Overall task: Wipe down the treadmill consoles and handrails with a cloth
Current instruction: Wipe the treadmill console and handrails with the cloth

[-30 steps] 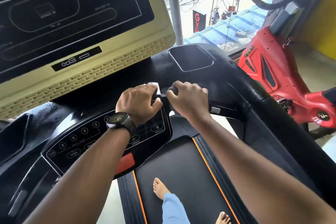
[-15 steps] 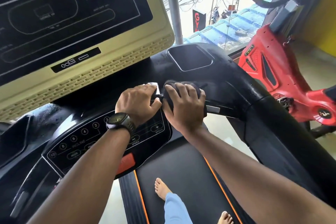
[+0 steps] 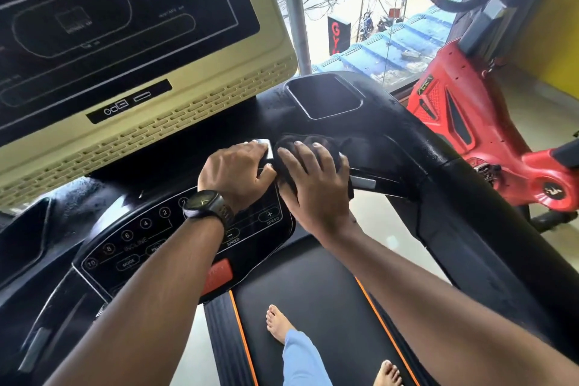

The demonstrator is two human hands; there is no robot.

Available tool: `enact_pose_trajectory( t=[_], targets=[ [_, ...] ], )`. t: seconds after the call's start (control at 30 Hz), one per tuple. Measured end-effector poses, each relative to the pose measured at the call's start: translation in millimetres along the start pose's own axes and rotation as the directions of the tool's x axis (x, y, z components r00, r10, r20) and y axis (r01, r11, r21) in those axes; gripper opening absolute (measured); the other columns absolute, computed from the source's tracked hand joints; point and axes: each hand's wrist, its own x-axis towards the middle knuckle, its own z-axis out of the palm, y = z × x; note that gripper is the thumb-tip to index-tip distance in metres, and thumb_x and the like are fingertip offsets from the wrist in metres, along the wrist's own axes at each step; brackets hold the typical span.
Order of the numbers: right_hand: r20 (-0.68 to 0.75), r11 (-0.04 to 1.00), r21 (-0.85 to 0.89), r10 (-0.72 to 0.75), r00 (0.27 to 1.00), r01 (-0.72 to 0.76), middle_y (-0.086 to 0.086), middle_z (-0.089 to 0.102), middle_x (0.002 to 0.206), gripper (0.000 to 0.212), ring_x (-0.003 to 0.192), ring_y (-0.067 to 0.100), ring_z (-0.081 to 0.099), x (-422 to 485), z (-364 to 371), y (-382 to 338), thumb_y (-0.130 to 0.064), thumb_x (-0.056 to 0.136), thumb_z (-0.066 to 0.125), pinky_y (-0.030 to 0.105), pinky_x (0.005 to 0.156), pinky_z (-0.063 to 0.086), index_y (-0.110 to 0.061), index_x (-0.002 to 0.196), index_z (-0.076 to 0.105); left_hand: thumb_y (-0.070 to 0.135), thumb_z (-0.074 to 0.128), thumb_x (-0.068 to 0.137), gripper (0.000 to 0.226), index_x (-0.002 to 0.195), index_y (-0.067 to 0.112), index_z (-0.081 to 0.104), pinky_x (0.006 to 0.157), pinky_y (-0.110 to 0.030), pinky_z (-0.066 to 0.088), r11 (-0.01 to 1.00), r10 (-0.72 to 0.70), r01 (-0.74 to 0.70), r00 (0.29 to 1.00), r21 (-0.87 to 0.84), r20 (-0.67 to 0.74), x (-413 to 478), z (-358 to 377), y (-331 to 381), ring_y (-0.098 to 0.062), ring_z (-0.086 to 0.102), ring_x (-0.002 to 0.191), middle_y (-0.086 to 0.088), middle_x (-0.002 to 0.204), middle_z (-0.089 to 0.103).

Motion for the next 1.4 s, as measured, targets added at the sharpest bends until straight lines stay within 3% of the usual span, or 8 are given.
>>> enact_pose_trajectory(
  t=[0.2, 0.4, 0.57, 0.73, 0.97, 1.1, 1.27, 1.4],
  targets=[
    [0.388, 0.972, 0.143, 0.117, 0.914, -0.186, -0.005, 0.069, 0.112, 0.035, 0.107, 0.028, 0.062, 61, -16, 6, -0.053, 0.094, 0.042, 0.045, 0.09, 0.041, -0.038, 0.113, 0.067, 0.05, 0.028, 0.087, 0.058, 0.123, 0.018, 0.062, 0.085, -0.039, 0.054, 1.0, 0.007, -0.007, 1.0, 0.004, 0.005, 0, -1, 0, -0.023, 0.066, 0.11, -0.002, 0.122, 0.069],
    [0.158, 0.989, -0.097, 0.122, 0.98, -0.108, -0.001, 0.068, 0.112, 0.041, 0.107, 0.03, 0.061, 9, -14, 2, -0.053, 0.092, 0.046, 0.052, 0.091, 0.042, -0.029, 0.118, 0.066, 0.05, 0.029, 0.087, 0.06, 0.125, 0.019, 0.063, 0.084, -0.037, 0.053, 1.0, 0.008, -0.008, 1.0, -0.001, -0.011, -1, 0, 0, -0.023, 0.067, 0.11, -0.001, 0.124, 0.069],
    [0.469, 0.942, 0.175, 0.177, 0.865, -0.287, 0.0, 0.072, 0.104, 0.033, 0.104, 0.03, 0.064, 67, -22, 21, -0.053, 0.092, 0.045, 0.04, 0.084, 0.042, -0.035, 0.104, 0.07, 0.049, 0.028, 0.087, 0.059, 0.122, 0.017, 0.063, 0.084, -0.038, 0.054, 1.0, 0.013, -0.013, 1.0, -0.008, -0.002, -1, -1, 1, -0.023, 0.067, 0.109, -0.003, 0.122, 0.069],
    [0.126, 0.992, -0.038, 0.124, 0.984, -0.12, -0.005, 0.069, 0.112, 0.041, 0.107, 0.026, 0.061, 7, -16, 16, -0.053, 0.089, 0.049, 0.048, 0.091, 0.041, -0.031, 0.118, 0.067, 0.049, 0.029, 0.087, 0.056, 0.119, 0.018, 0.063, 0.08, -0.039, 0.055, 1.0, 0.013, -0.013, 1.0, -0.017, -0.015, -1, -1, 1, -0.024, 0.067, 0.105, -0.002, 0.118, 0.07],
    [0.427, 0.946, 0.176, 0.175, 0.887, -0.271, -0.002, 0.072, 0.102, 0.033, 0.101, 0.028, 0.065, 57, -23, 35, -0.055, 0.091, 0.046, 0.04, 0.084, 0.045, -0.036, 0.106, 0.069, 0.05, 0.029, 0.086, 0.057, 0.12, 0.018, 0.062, 0.081, -0.042, 0.055, 1.0, 0.015, -0.015, 1.0, -0.021, -0.027, -3, -1, 1, -0.025, 0.067, 0.106, -0.003, 0.117, 0.071],
    [0.049, 0.994, -0.05, 0.102, 0.994, -0.1, -0.003, 0.067, 0.115, 0.042, 0.109, 0.027, 0.061, -3, -12, 28, -0.051, 0.088, 0.052, 0.05, 0.091, 0.042, -0.029, 0.121, 0.066, 0.05, 0.028, 0.086, 0.057, 0.119, 0.019, 0.063, 0.08, -0.039, 0.055, 1.0, 0.016, -0.017, 1.0, -0.018, -0.026, -1, -1, 1, -0.024, 0.067, 0.105, -0.001, 0.116, 0.071],
    [0.09, 0.997, 0.077, 0.007, 0.996, -0.014, -0.004, 0.071, 0.11, 0.044, 0.101, 0.03, 0.066, 23, -13, 42, -0.05, 0.084, 0.052, 0.05, 0.09, 0.046, -0.028, 0.118, 0.067, 0.05, 0.029, 0.087, 0.056, 0.12, 0.02, 0.062, 0.08, -0.039, 0.055, 1.0, 0.017, -0.017, 0.999, -0.011, -0.036, -1, -1, 1, -0.024, 0.067, 0.105, -0.001, 0.117, 0.07],
    [-0.019, 0.995, -0.084, 0.048, 0.999, -0.049, 0.001, 0.062, 0.13, 0.051, 0.122, 0.029, 0.057, -19, -2, 36, -0.046, 0.086, 0.057, 0.057, 0.098, 0.041, -0.026, 0.133, 0.061, 0.05, 0.03, 0.086, 0.054, 0.117, 0.02, 0.063, 0.078, -0.04, 0.055, 1.0, 0.008, -0.008, 0.999, -0.018, -0.033, -2, 0, 1, -0.024, 0.068, 0.102, -0.002, 0.115, 0.071]
  ],
)
